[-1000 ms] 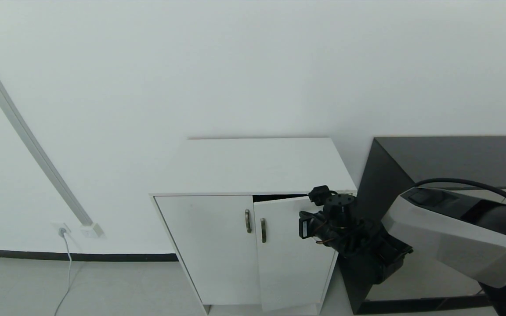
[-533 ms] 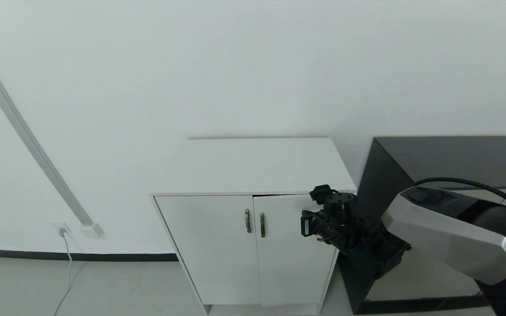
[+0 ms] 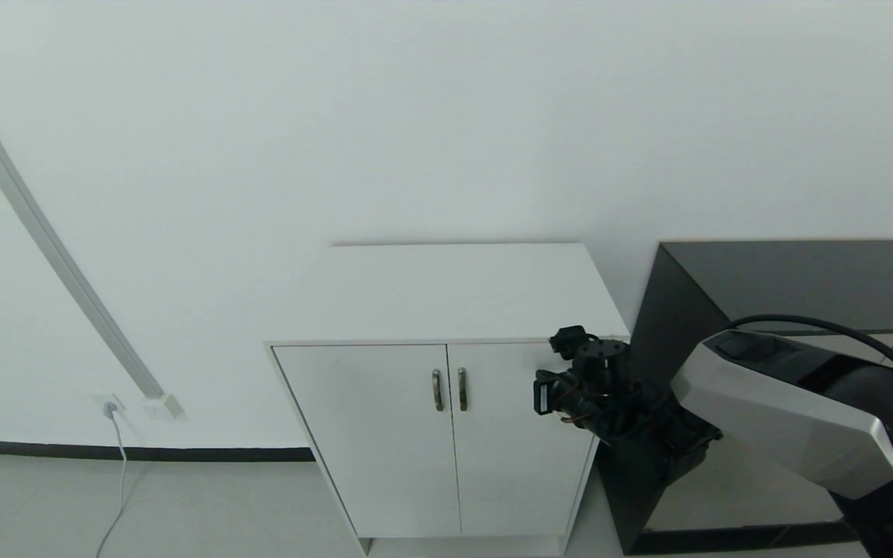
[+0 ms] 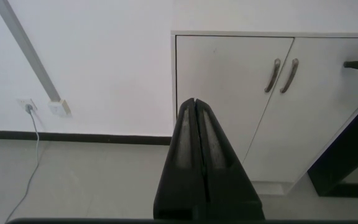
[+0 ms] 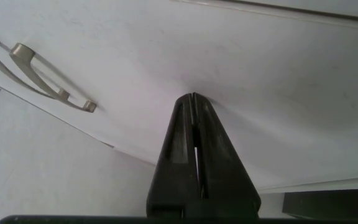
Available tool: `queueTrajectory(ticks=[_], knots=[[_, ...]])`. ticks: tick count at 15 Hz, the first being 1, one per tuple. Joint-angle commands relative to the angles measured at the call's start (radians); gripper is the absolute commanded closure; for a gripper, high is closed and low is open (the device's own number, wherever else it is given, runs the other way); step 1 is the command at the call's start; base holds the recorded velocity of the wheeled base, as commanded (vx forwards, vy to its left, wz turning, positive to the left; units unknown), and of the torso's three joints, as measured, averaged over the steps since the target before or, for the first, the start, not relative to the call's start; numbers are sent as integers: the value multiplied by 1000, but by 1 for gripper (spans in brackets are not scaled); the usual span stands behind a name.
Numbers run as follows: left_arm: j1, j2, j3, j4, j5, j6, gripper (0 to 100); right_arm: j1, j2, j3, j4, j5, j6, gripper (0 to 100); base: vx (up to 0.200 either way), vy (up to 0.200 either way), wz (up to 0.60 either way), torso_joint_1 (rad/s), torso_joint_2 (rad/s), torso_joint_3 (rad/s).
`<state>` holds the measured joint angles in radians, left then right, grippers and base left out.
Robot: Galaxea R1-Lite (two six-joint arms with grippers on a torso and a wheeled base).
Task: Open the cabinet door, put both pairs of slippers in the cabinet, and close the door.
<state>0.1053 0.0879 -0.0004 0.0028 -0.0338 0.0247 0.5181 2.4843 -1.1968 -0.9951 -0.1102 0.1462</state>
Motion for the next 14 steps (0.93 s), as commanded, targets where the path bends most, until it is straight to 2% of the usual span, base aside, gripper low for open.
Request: queueTrajectory(ticks=[1,5,8,10,11,14], knots=[[1,1,-1,0,0,0,100,-4,5,-4,0,0,1,100,0,0,0,0,0,0],[1,1,0,0,0,0,100,-4,1,6,-4,0,0,100,0,0,0,0,0,0],[1,1,-1,0,0,0,100,3,-94,105,-23,-28,1,100,0,0,0,0,0,0],[1,1,0,-1,0,0,100,17,-239,243,-96,-48,1,100,0,0,0,0,0,0],[1,1,0,0,0,0,100,17,-269,263,-97,-48,1,100,0,0,0,0,0,0],[1,1,0,0,0,0,100,17,-530,508,-99,-86,3,100,0,0,0,0,0,0]])
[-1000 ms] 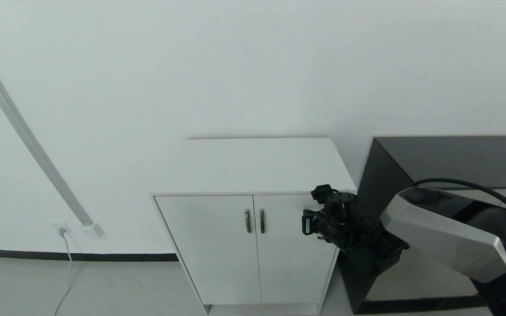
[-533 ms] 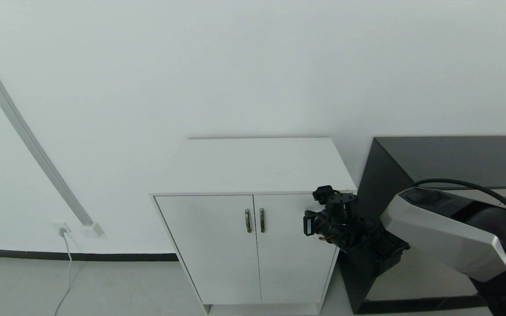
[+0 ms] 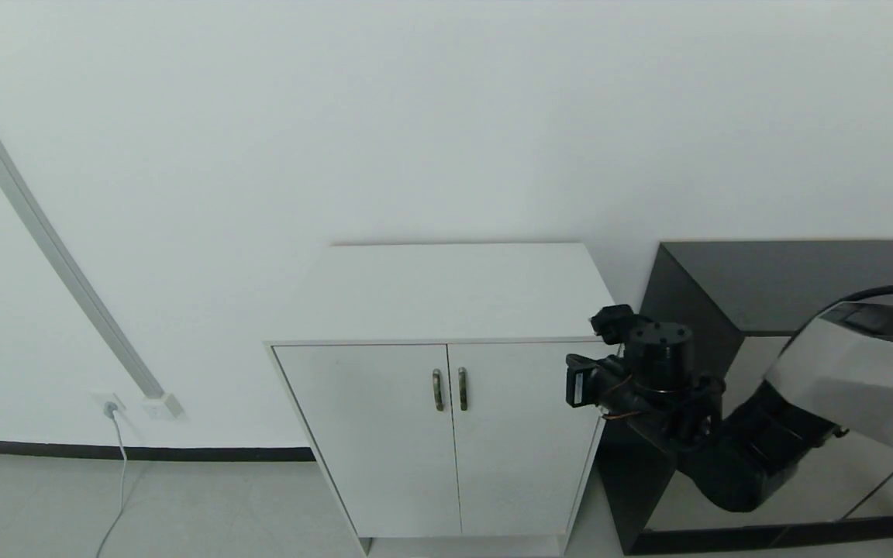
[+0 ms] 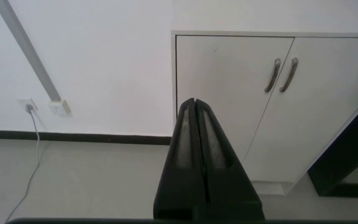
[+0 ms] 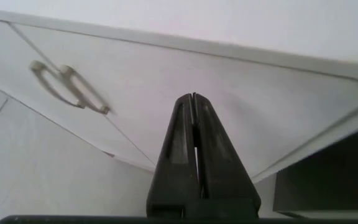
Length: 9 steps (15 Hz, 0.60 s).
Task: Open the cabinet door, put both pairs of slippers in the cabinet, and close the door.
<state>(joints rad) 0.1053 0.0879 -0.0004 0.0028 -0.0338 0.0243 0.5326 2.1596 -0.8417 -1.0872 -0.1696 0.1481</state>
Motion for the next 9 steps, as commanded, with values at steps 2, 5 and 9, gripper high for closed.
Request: queueTrajectory(ticks=[2,5,9], knots=[[1,1,0,0,0,0,100,-5,-406,322,-3,-102,-2,100,0,0,0,0,0,0],[1,1,0,0,0,0,100,-77,-711,498,105,-166,-15,100,0,0,0,0,0,0],[1,1,-1,-1,0,0,100,-267,-1190,501,584,-169,-19,100,0,0,0,0,0,0]])
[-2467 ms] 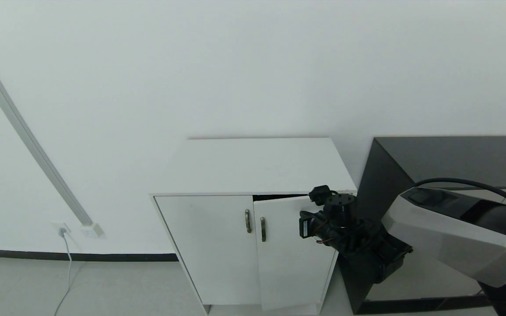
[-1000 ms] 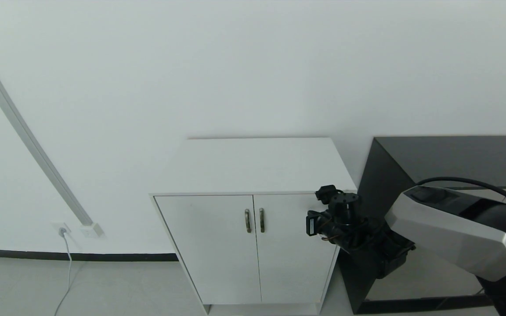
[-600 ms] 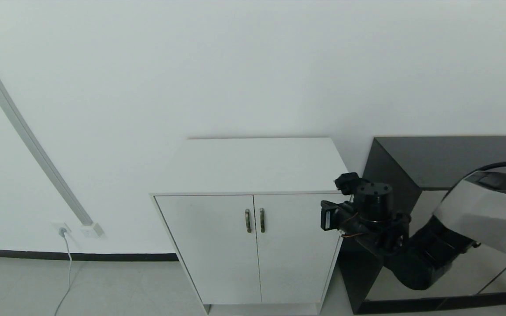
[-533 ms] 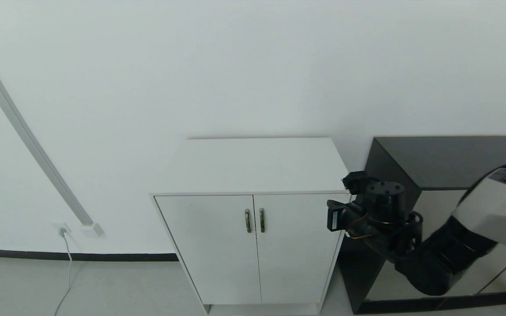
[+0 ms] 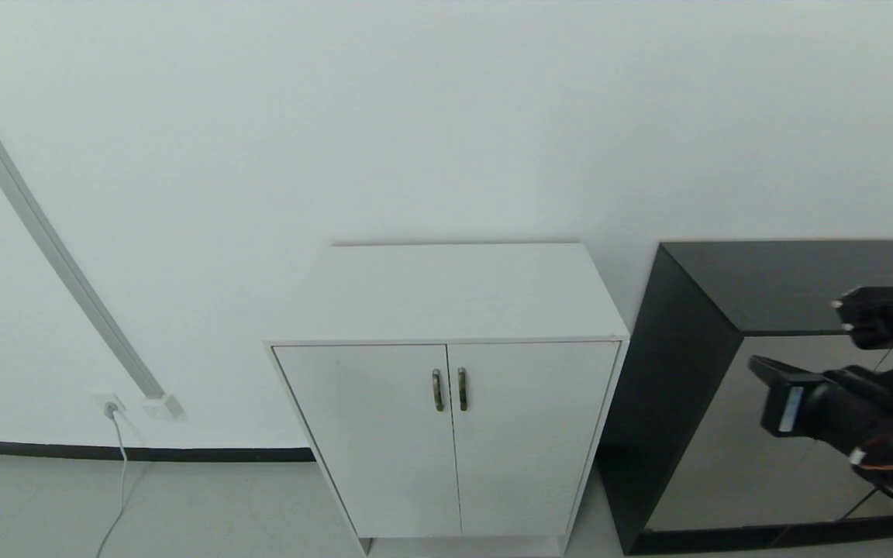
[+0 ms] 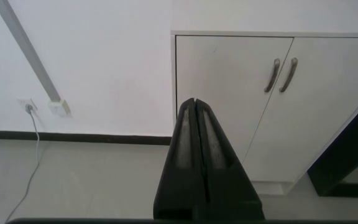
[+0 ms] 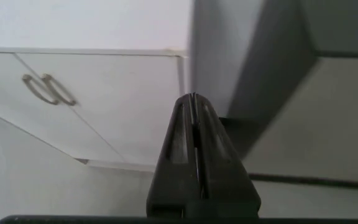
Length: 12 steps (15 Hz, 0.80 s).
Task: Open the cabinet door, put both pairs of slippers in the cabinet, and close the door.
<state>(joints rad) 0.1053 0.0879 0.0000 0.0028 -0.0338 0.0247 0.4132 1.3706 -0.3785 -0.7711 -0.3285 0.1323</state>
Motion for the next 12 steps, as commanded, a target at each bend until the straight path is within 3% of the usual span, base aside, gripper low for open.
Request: queueTrajectory(ticks=[1,3,5,9,12], knots=[[1,1,0,0,0,0,100,-197,-512,23,409,-9,-3,100,0,0,0,0,0,0],[1,1,0,0,0,0,100,-208,-696,21,636,-7,-3,100,0,0,0,0,0,0],[1,1,0,0,0,0,100,-208,-815,24,759,-7,1,100,0,0,0,0,0,0],[1,1,-2,0,0,0,100,-208,-964,81,822,-14,4,100,0,0,0,0,0,0],[1,1,0,0,0,0,100,-200,-1145,99,964,-7,1,100,0,0,0,0,0,0]])
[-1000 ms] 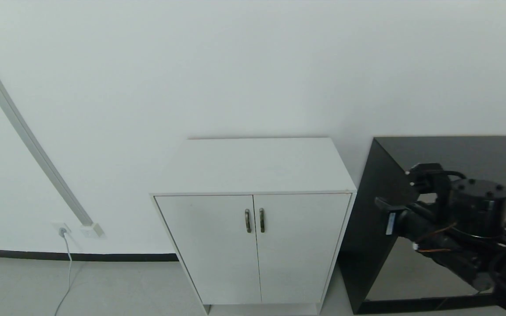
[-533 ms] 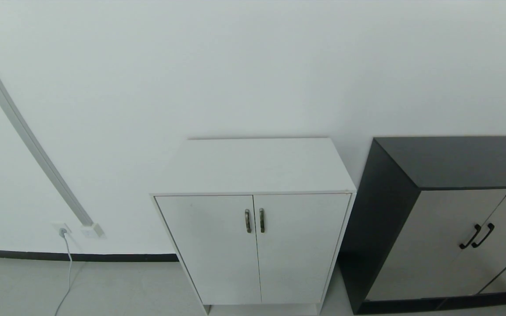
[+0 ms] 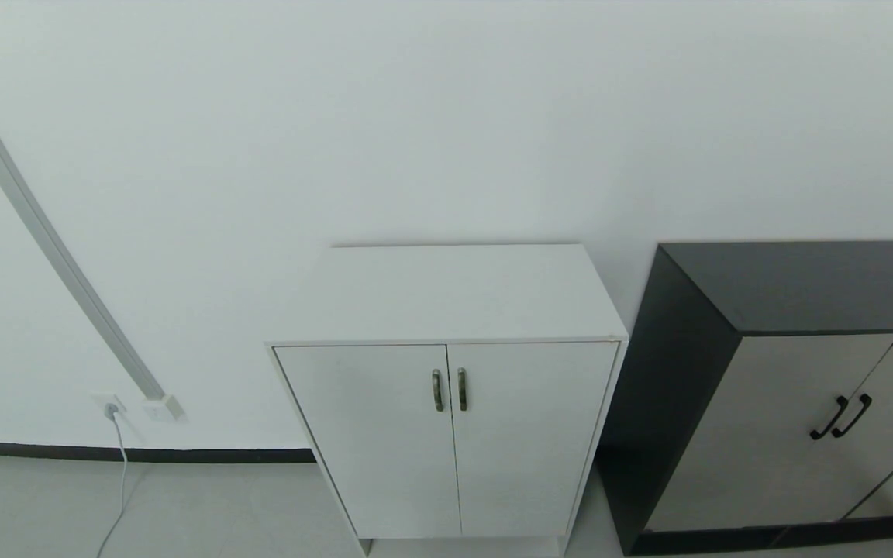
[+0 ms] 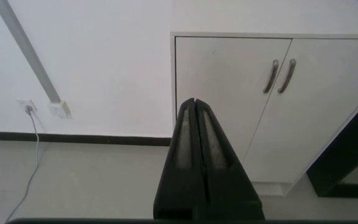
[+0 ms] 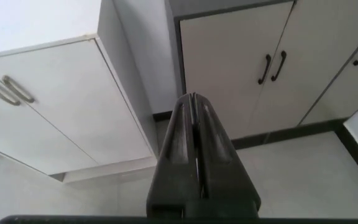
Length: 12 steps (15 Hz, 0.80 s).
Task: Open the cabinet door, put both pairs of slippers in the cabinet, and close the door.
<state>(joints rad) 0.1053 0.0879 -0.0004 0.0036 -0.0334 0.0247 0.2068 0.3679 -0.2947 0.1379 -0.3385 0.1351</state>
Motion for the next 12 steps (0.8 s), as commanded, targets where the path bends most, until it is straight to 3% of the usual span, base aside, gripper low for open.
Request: queueTrajectory(ticks=[1,3,7,9,12], knots=[[1,1,-1,-1,0,0,100,28,-205,20,101,23,-2,100,0,0,0,0,0,0],[1,1,0,-1,0,0,100,79,-317,52,137,99,-3,100,0,0,0,0,0,0],[1,1,0,-2,0,0,100,80,-328,127,74,219,-6,100,0,0,0,0,0,0],[1,1,0,-1,0,0,100,80,-326,206,8,231,-48,100,0,0,0,0,0,0],[1,1,0,-1,0,0,100,80,-326,221,-35,239,-48,100,0,0,0,0,0,0]])
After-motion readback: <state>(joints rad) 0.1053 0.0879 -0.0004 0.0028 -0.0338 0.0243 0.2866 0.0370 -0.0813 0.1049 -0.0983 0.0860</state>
